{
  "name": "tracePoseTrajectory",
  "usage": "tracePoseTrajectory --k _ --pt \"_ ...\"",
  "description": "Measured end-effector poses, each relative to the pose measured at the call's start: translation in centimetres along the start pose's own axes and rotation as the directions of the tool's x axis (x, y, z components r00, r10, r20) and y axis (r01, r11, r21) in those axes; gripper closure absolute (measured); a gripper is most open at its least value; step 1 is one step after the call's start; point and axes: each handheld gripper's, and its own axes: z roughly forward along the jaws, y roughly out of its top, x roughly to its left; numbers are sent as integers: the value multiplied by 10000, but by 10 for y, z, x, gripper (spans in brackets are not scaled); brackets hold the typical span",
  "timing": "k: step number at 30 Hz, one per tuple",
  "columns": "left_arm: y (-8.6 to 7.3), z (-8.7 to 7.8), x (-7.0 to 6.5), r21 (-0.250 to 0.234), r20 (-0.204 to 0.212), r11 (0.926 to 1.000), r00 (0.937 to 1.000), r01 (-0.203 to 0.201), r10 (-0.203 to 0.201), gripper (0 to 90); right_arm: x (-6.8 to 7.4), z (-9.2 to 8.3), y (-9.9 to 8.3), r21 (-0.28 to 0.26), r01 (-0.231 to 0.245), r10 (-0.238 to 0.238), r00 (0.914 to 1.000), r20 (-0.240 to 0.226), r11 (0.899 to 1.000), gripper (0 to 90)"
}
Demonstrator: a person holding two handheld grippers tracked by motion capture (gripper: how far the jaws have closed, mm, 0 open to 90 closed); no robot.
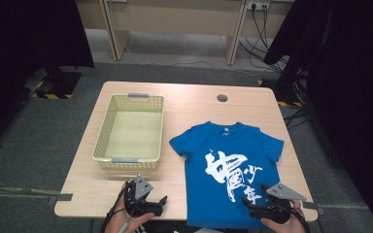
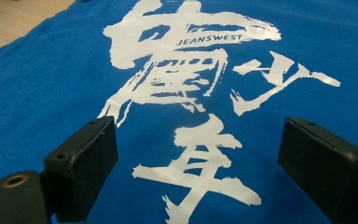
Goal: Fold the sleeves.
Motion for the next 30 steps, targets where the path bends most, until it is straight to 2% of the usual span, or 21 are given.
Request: tracePoseTrajectory --k 5,10,16,23,30 --pt "1 0 -2 9 72 10000 10000 -15 15 55 -1 0 0 -2 -36 36 10000 36 10000 120" --pt "0 2 -3 -104 226 9998 9996 149 -147 40 -2 0 -1 30 -4 4 9999 110 10000 120" --pt "1 0 -4 -396 306 9991 9994 157 -145 34 -1 0 0 27 68 -68 9999 112 10000 120" --pt "4 0 -6 -638 776 9970 9962 437 -387 35 1 1 0 103 85 -86 9999 116 9999 120" --pt "10 3 -13 -866 895 9961 9959 191 -113 58 2 3 -1 258 213 -218 9996 193 9994 120"
